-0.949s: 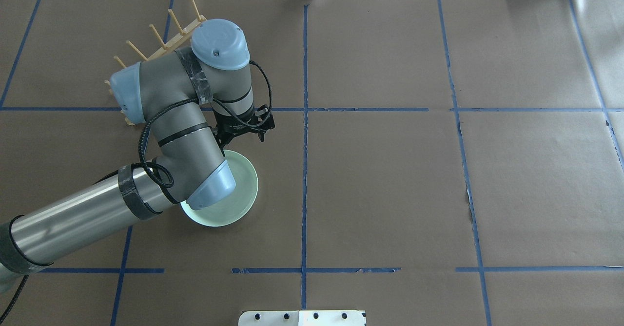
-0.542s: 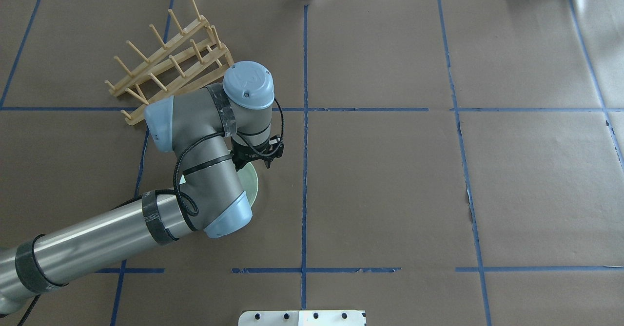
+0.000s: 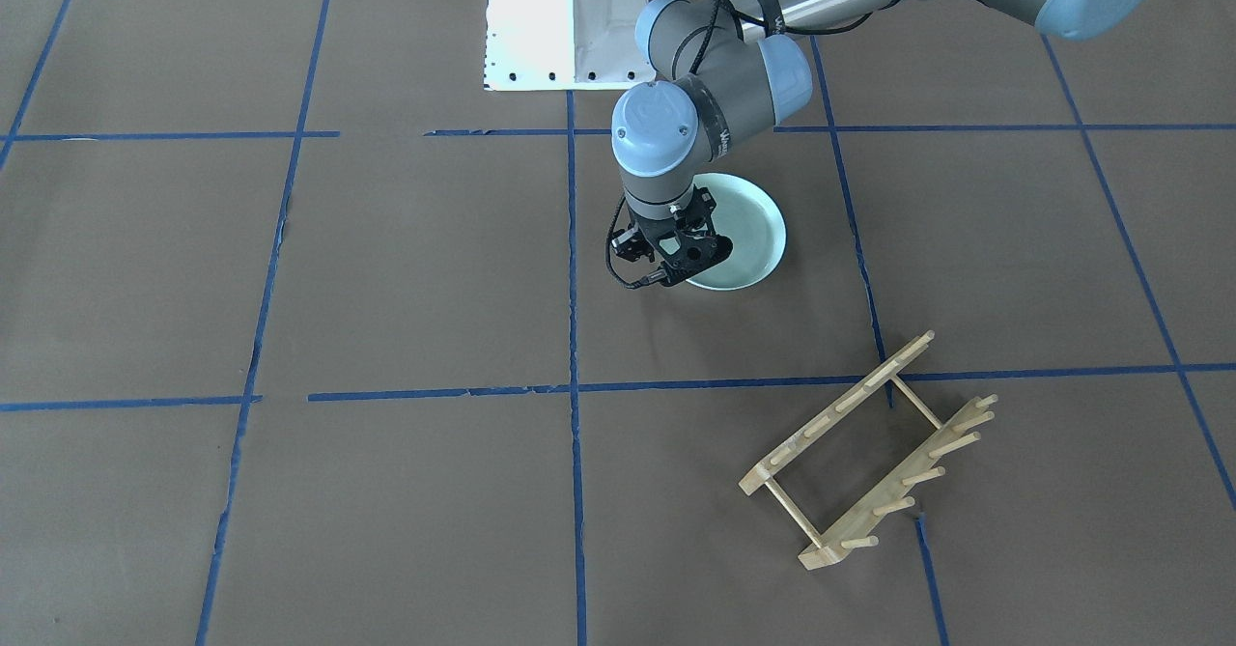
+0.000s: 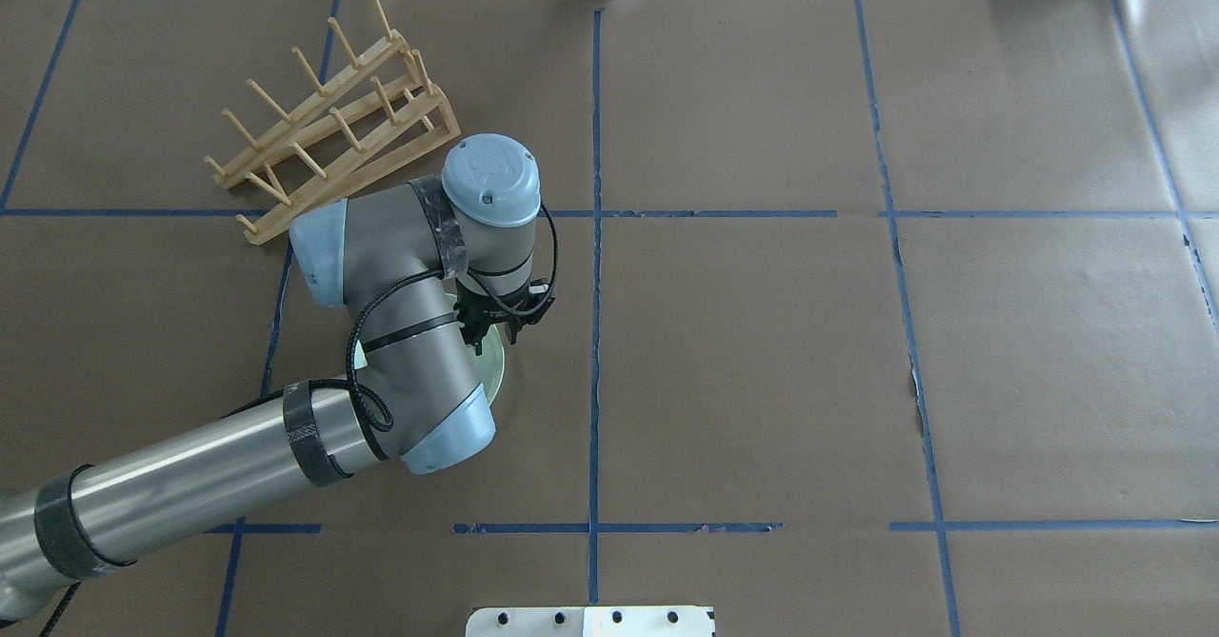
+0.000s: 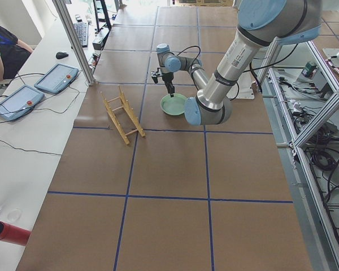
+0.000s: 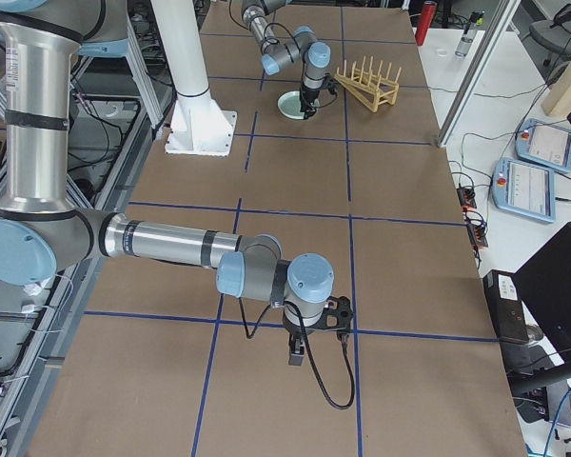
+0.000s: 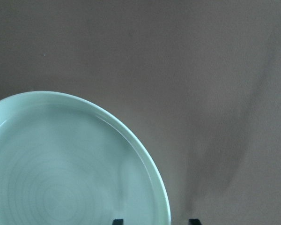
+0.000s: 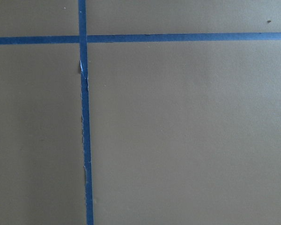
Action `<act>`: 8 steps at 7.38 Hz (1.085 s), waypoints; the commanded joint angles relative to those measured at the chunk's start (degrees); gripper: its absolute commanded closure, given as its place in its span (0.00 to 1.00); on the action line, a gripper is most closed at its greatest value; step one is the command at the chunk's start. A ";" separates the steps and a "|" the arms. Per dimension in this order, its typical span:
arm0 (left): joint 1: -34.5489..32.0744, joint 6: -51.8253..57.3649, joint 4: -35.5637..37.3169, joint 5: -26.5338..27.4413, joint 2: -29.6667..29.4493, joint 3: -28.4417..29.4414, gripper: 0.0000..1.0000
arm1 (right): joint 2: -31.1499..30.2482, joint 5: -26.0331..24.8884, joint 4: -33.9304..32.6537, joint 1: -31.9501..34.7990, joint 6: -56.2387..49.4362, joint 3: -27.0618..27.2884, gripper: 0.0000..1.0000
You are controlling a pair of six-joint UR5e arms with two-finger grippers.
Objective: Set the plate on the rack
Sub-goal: 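Close the left gripper on the green plate's rim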
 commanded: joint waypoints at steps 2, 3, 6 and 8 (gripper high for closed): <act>0.02 0.16 -0.05 0.00 0.09 0.04 0.75 | 0.00 0.00 0.00 0.02 0.00 0.01 0.00; 0.02 0.16 -0.05 0.00 0.18 0.04 0.76 | 0.00 0.00 0.00 0.02 0.00 0.01 0.00; 0.02 0.16 -0.66 0.00 0.35 -0.13 0.84 | 0.00 0.00 0.00 -0.07 0.00 0.01 0.00; 0.02 0.16 -0.84 -0.08 0.62 -0.13 0.84 | 0.00 0.00 0.00 0.02 0.00 0.01 0.00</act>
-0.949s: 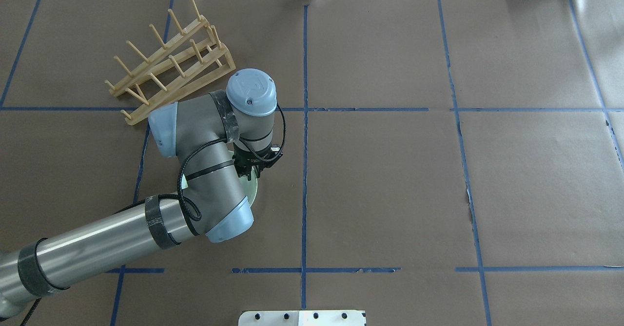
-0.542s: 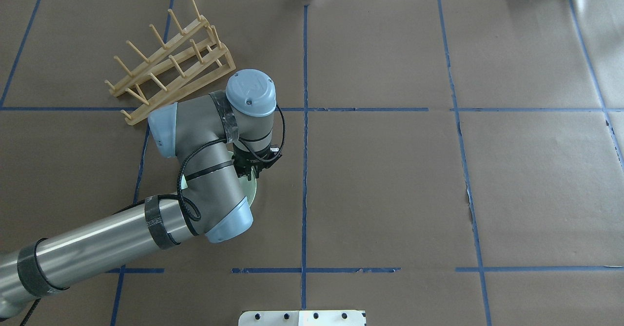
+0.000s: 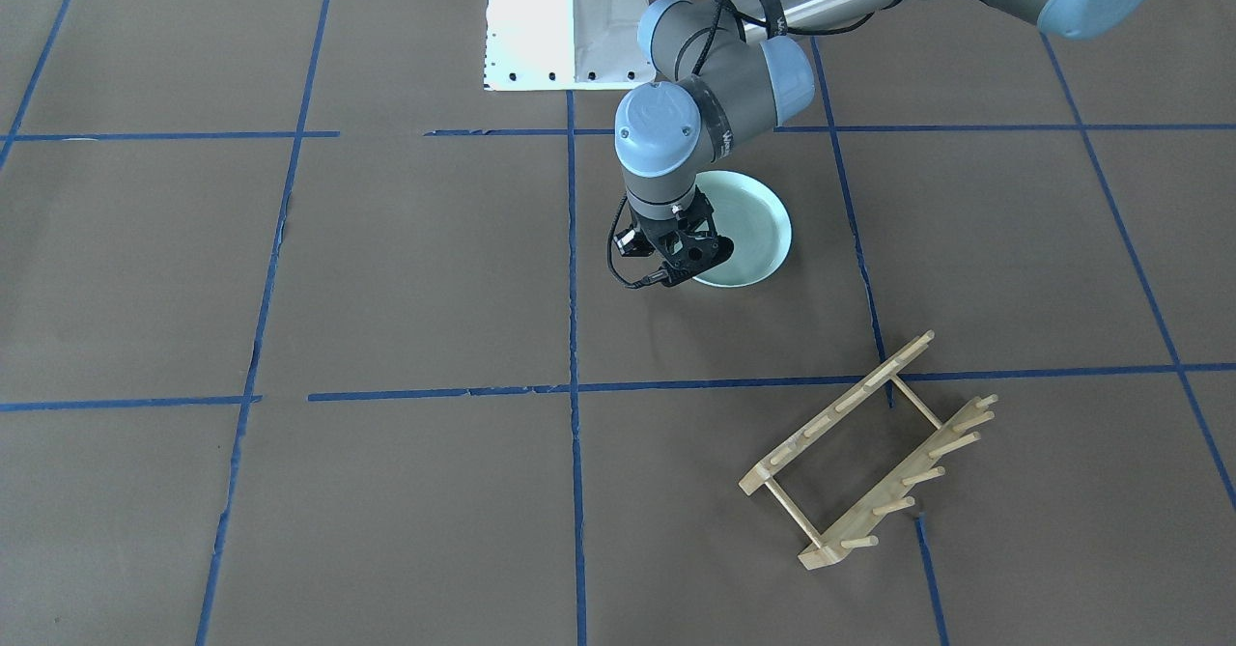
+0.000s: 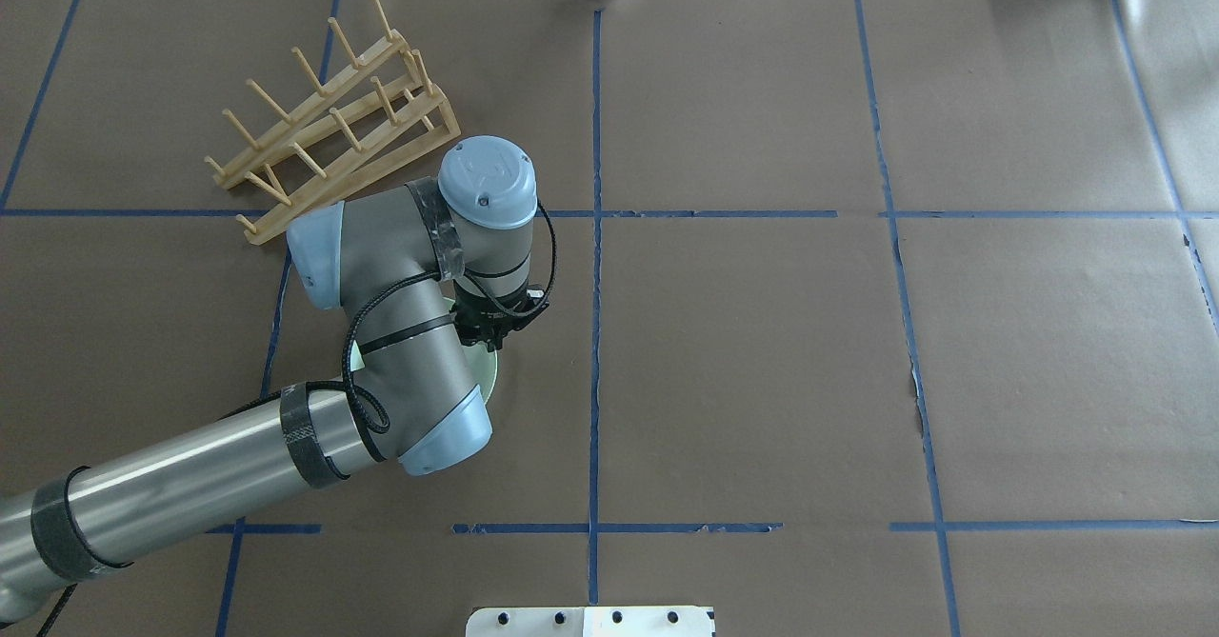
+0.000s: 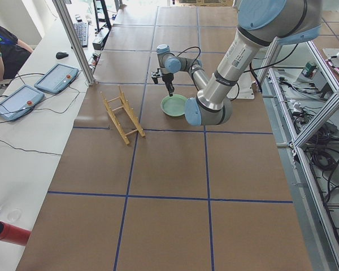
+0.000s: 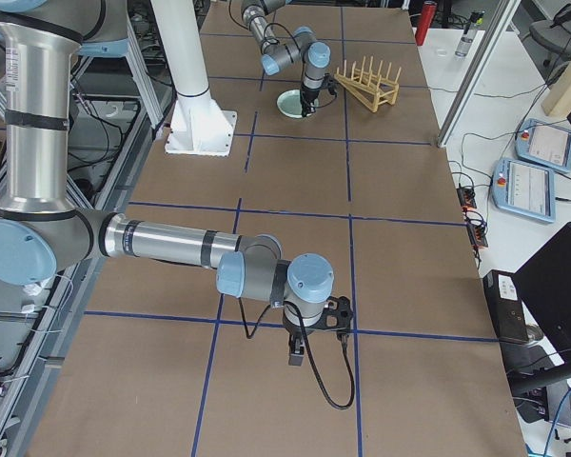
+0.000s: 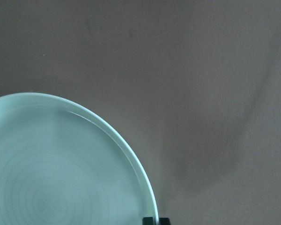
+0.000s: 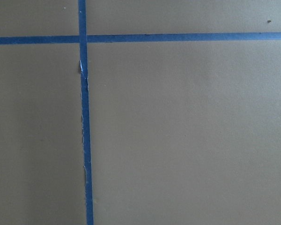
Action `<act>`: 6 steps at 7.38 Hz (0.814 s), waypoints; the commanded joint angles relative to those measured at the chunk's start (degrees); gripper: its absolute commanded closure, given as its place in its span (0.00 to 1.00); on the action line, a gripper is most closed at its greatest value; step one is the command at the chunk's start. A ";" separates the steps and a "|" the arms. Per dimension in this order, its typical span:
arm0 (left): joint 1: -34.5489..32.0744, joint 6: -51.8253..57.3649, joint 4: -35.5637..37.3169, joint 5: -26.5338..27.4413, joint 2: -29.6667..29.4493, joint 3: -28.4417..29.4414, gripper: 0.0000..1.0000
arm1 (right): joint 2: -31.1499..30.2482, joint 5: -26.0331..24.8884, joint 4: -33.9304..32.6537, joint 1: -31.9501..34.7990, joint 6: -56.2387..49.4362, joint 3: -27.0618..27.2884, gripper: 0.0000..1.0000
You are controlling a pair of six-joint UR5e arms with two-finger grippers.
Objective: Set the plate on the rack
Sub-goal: 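Close the left gripper on the green plate's rim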
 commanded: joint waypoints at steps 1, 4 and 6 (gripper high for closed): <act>0.00 0.00 -0.13 0.01 0.14 -0.01 0.83 | 0.00 0.00 0.00 0.03 0.00 0.01 0.00; 0.09 0.00 -0.22 0.02 1.11 -0.01 0.83 | 0.00 0.00 0.00 0.03 0.00 0.01 0.00; 0.00 -0.09 -0.48 -0.07 1.11 -0.45 1.00 | 0.00 0.00 0.00 0.03 0.00 0.00 0.00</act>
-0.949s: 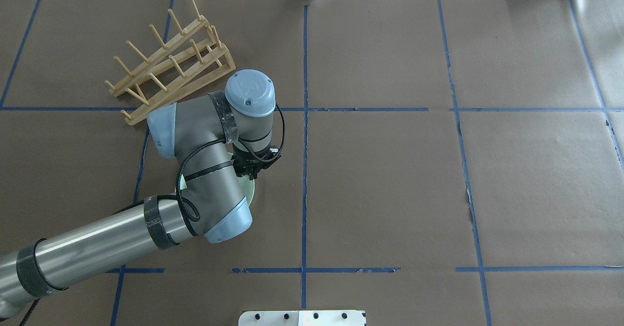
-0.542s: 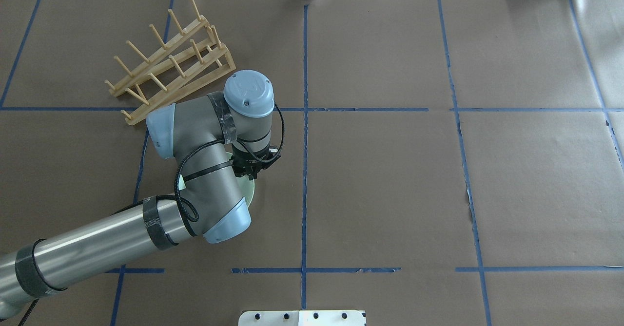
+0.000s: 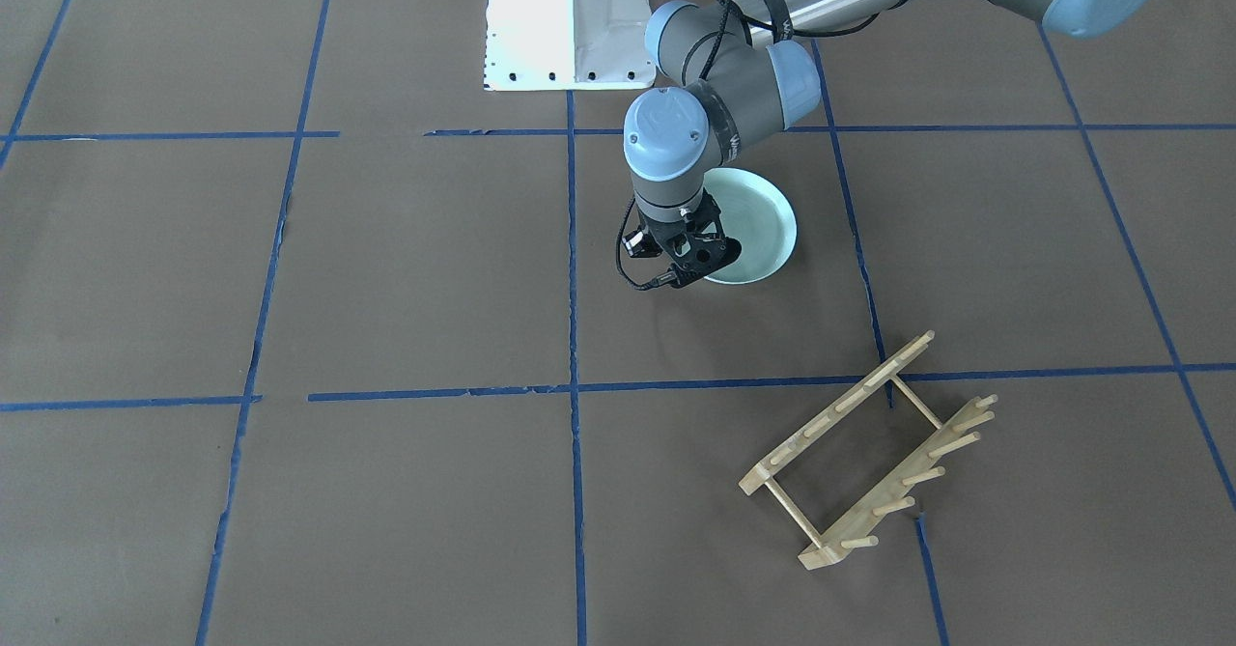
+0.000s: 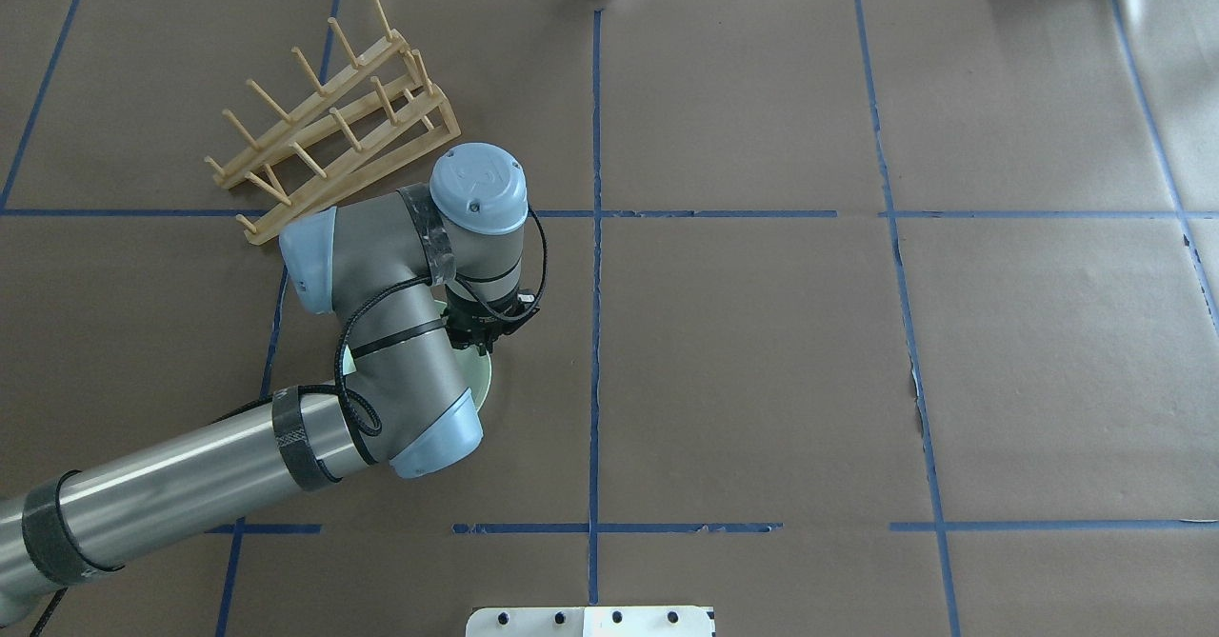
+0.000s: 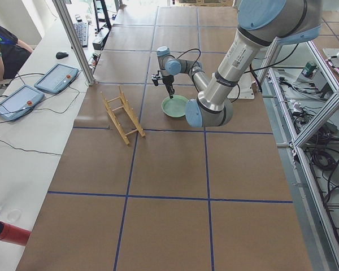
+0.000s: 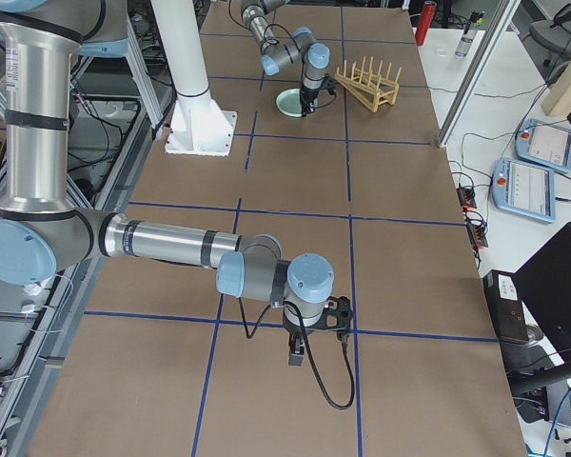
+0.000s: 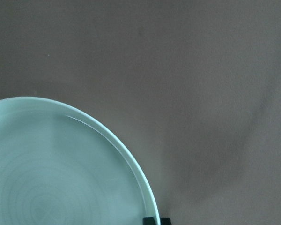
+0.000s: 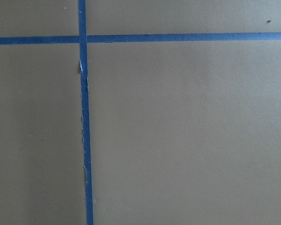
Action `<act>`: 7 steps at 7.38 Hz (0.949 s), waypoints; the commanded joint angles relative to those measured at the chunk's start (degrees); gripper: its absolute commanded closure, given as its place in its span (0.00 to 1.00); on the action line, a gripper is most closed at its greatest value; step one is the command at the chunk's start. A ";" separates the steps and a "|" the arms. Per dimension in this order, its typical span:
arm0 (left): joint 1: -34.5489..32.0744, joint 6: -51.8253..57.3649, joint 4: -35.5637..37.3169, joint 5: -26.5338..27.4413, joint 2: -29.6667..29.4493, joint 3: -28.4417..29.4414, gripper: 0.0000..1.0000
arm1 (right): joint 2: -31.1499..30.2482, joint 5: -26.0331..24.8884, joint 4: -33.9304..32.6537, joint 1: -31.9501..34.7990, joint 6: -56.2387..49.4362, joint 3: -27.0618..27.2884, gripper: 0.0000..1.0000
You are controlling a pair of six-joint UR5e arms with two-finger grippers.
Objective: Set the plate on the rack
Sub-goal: 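Close the left gripper on the green plate's rim, then lift the plate with the left gripper and tilt it upright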
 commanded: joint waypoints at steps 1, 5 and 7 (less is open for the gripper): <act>-0.16 0.10 -1.04 -0.25 0.05 -1.48 1.00 | 0.00 0.00 0.00 0.00 0.00 0.02 0.00; -7.95 -4.00 -18.20 -2.52 0.05 -12.64 1.00 | 0.00 0.00 0.00 0.00 0.00 0.02 0.00; -14.28 -10.49 -35.77 -7.01 0.75 -12.65 1.00 | 0.00 0.00 0.00 0.00 0.00 0.02 0.00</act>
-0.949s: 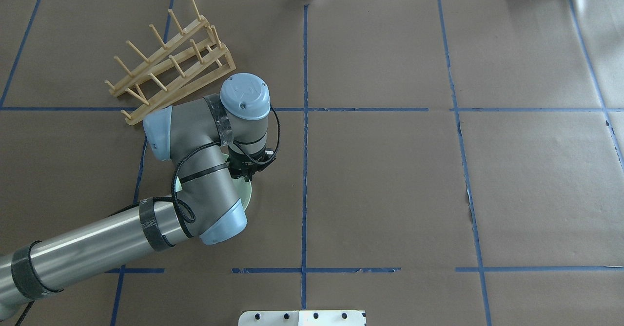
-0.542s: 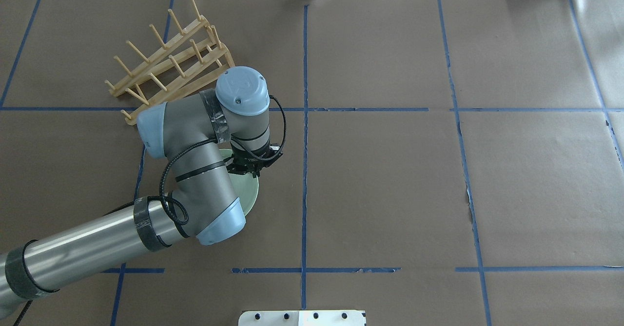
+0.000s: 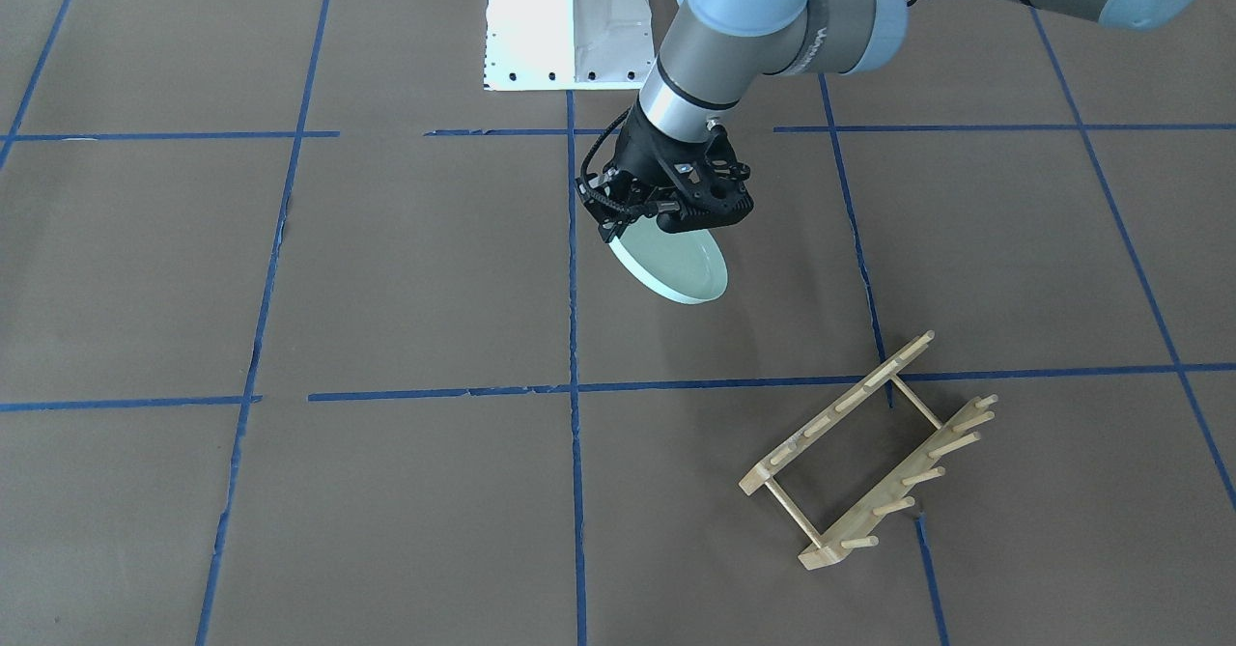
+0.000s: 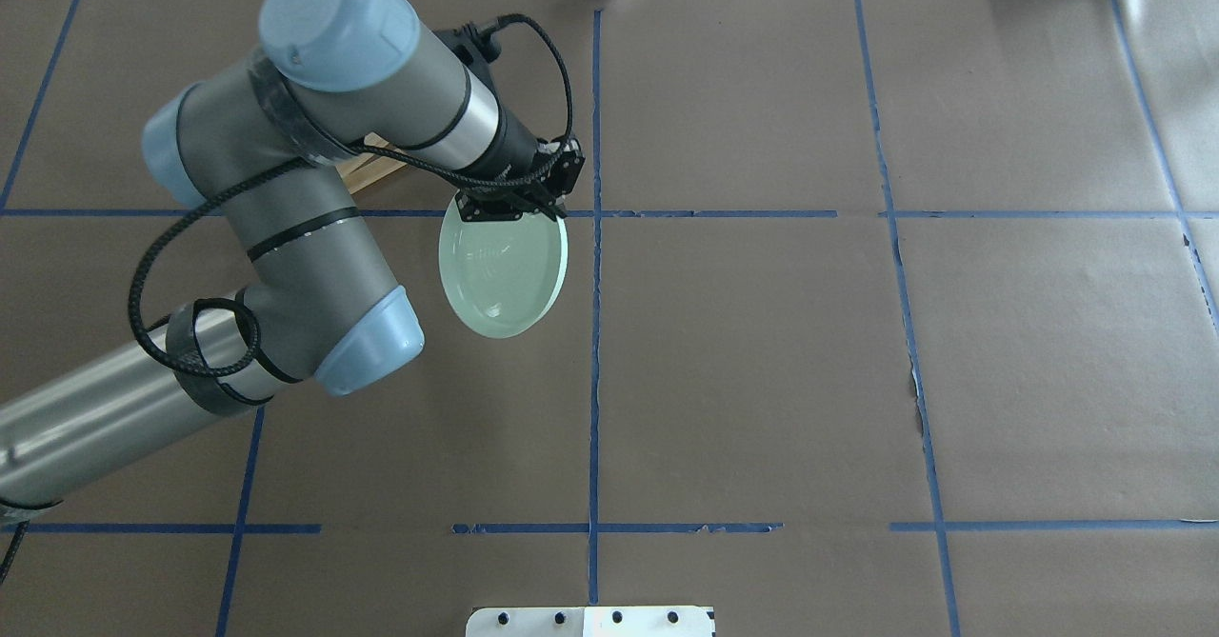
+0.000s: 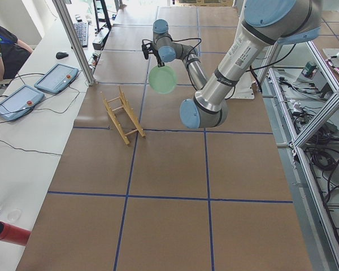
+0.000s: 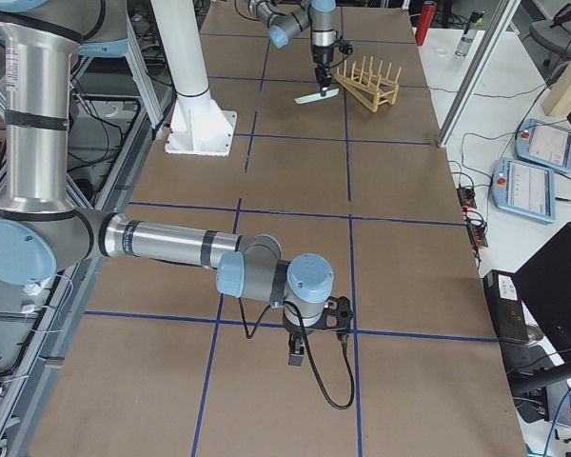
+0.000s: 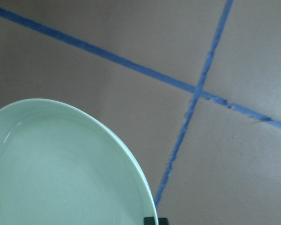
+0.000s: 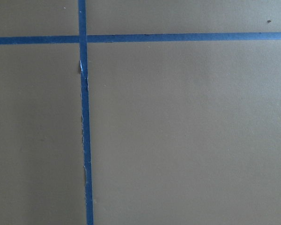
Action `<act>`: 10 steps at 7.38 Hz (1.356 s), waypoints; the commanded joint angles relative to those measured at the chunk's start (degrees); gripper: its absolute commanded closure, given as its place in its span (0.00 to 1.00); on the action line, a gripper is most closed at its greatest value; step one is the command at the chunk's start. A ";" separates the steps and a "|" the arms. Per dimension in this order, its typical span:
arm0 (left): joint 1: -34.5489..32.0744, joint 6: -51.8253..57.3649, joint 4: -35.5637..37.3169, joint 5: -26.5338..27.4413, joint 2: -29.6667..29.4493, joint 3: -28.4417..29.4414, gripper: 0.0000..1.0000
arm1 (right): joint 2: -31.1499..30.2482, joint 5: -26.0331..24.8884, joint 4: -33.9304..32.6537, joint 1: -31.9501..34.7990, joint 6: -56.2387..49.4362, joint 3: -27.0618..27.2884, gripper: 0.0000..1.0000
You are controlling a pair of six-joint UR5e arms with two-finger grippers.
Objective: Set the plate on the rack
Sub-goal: 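Lift the plate with the left gripper and tilt it upright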
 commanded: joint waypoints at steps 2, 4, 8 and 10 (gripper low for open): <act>-9.03 -12.47 -28.06 -2.09 2.84 0.13 1.00 | 0.00 0.00 0.00 0.00 0.00 -0.08 0.00; -14.48 -18.64 -40.94 -2.00 6.10 0.74 1.00 | 0.00 0.00 0.00 0.00 0.00 0.00 0.00; -23.54 -24.29 -51.51 -2.00 6.11 13.37 1.00 | 0.00 0.00 0.00 0.00 0.00 -0.08 0.00; -23.73 -27.17 -63.41 -1.30 6.81 18.48 1.00 | 0.00 0.00 0.00 -0.08 0.00 -0.08 0.00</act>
